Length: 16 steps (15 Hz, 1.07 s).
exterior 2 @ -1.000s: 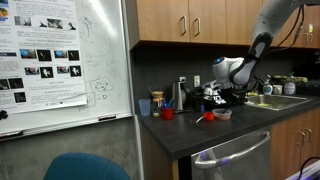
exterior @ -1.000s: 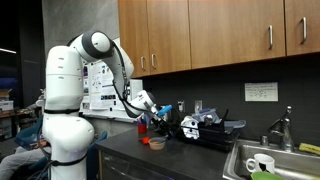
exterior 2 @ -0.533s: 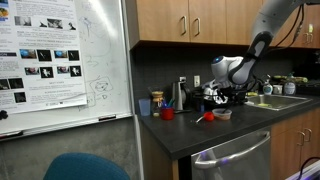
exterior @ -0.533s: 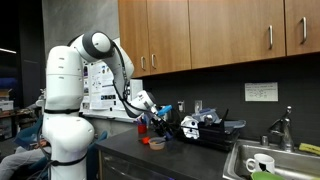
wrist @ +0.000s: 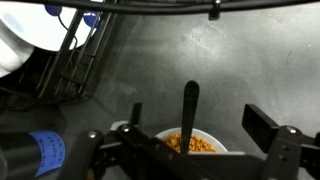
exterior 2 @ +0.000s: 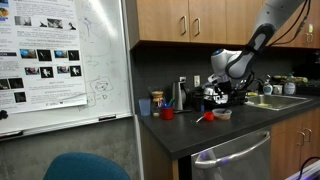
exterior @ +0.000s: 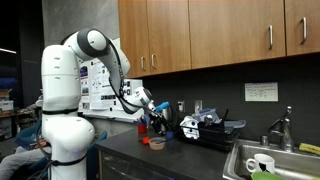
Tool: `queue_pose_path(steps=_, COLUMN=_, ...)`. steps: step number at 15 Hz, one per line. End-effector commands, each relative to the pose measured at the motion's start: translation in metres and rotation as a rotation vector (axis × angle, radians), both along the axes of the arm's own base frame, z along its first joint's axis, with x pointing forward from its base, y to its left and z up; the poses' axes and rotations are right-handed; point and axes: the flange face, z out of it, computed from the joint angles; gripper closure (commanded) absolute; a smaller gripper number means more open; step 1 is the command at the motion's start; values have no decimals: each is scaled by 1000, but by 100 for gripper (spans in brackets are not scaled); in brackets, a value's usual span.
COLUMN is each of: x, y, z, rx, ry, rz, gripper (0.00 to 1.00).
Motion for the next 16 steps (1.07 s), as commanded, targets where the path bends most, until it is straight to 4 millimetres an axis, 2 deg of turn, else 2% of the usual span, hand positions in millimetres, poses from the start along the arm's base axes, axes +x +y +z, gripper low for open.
queue_pose_path(steps=1, x=-16, y=7, z=22, rx=37, ry=22, rz=61, gripper=0)
queue_pose_path(steps=8, x=-45, y=17, z=48, rx=140, ry=120, rz=251, gripper=0)
queue_pose_path(steps=15, x=-90, y=33, z=72, rx=191, ry=207, rz=429, gripper=0)
queue_pose_path(steps=16, x=-71, y=31, z=62, rx=179, ry=201, rz=384, gripper=0)
